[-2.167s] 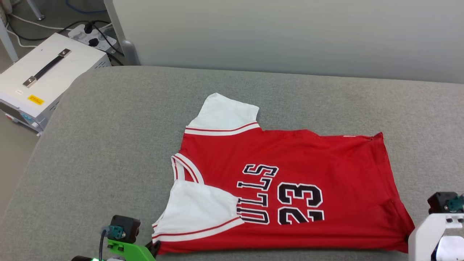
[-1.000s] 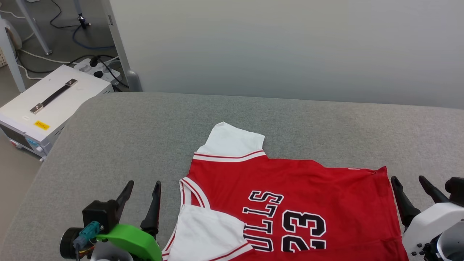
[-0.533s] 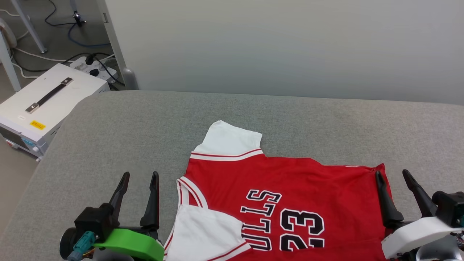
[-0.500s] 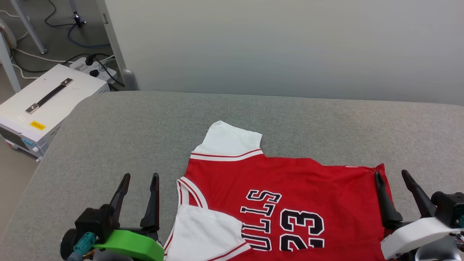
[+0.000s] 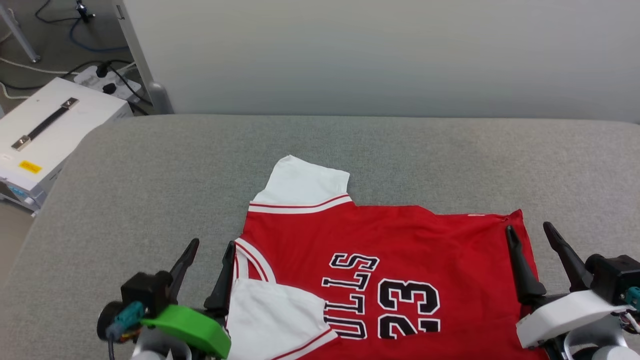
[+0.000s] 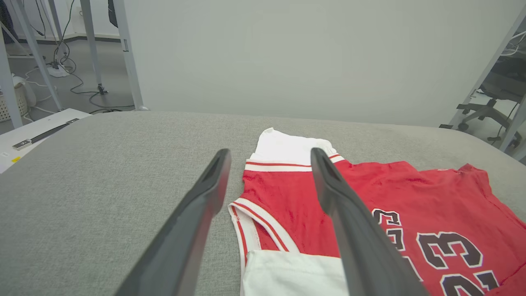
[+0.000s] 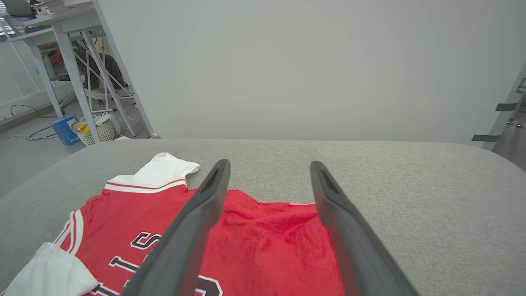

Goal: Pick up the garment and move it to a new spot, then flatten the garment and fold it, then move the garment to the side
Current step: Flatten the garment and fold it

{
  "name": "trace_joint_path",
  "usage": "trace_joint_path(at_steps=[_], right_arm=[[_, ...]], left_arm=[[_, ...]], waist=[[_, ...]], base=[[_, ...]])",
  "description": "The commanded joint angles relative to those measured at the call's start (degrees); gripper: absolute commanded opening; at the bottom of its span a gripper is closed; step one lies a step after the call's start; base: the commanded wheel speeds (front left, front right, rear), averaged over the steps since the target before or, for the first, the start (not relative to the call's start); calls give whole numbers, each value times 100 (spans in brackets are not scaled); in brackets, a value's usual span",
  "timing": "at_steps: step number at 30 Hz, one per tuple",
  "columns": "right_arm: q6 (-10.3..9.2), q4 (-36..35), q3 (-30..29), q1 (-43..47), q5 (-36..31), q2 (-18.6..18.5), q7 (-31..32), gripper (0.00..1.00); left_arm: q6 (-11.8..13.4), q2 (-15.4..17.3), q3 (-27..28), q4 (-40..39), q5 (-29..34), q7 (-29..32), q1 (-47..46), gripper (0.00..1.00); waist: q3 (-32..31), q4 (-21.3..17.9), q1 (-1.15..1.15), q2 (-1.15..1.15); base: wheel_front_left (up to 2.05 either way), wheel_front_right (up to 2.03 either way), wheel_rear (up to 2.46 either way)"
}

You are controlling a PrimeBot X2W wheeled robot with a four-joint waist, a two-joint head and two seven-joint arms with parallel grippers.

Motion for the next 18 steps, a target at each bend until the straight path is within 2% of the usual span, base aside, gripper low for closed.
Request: trace_joint_path(at_steps=[1,8,10,18], right_arm=[[-4,-68,34,-174,-35,-22,8,100],[-4,-263,165,-598,-132,64,6,100],[-4,-276,212,-693,-150,97,-11,100],[-4,-237,456,-1077,-166,274,-217,100]], left_arm=[[-54,171,-42,31,-8,188,-366,100],[-158,764,-534,190,-435,1557,-1961,100],[-162,896,-688,227,-661,1951,-2400,100],[-166,1759,-1523,585,-1816,3761,-4271,100]], waist=[[370,-171,0,69],[1112,-512,0,69],[1281,-619,0,69],[1958,-1129,0,69]], base=[[0,0,0],[0,0,0],[0,0,0],[0,0,0]])
